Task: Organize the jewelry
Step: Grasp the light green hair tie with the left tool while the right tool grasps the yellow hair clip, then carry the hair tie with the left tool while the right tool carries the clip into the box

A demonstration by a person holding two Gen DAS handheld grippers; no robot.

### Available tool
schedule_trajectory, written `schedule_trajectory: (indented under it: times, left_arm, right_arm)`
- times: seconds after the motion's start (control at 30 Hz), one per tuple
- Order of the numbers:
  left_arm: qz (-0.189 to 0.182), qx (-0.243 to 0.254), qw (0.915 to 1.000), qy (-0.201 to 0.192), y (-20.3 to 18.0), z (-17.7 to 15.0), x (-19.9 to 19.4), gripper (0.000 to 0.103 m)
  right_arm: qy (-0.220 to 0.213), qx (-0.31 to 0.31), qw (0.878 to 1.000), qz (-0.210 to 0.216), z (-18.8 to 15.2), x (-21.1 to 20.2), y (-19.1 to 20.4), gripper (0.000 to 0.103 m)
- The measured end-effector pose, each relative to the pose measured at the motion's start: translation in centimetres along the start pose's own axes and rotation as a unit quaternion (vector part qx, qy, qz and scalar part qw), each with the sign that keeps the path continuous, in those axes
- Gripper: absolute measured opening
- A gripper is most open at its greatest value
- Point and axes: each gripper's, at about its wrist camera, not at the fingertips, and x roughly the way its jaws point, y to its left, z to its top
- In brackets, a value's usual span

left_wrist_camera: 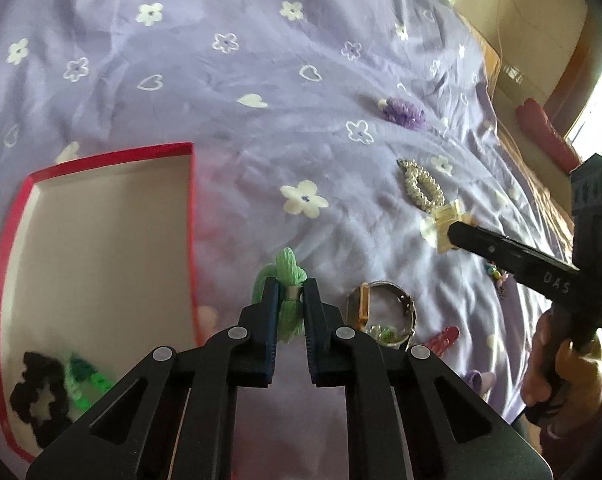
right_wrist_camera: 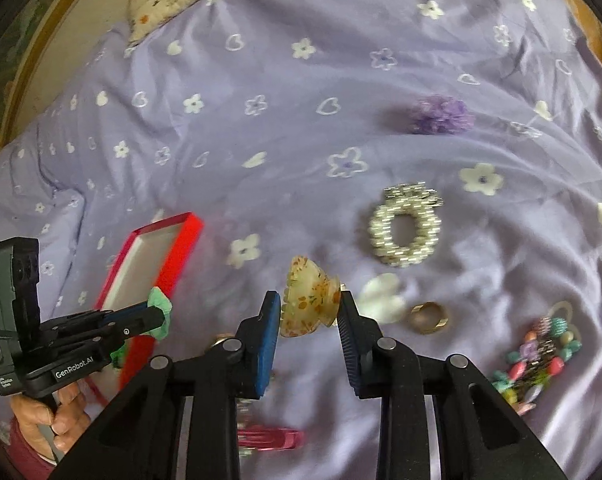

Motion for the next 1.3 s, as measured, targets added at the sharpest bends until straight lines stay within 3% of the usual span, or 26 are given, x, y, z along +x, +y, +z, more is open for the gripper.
schedule_trajectory:
  times: [0.33, 0.73, 1.3]
  left_arm:
    - [0.0, -0.028, 0.9991, -0.033, 2.6, -0.8, -3.6, 0.01]
    - [0.029, -0.064, 0.9959, -0.057, 7.6, -1.6, -6.5, 0.01]
    - [0.06, -0.117, 0.9899, -0.054, 14.6, -2.3, -5.7, 0.01]
  right_arm:
    - [0.014, -0.034, 0.998, 0.04, -0.5, 0.9, 5.5, 0.029]
    - [0.031, -0.075, 0.993, 0.088, -0.8, 2.8, 12.0, 0.029]
    - [0.071, -0.132, 0.982, 0.118, -0.5, 8.4, 19.6, 0.029]
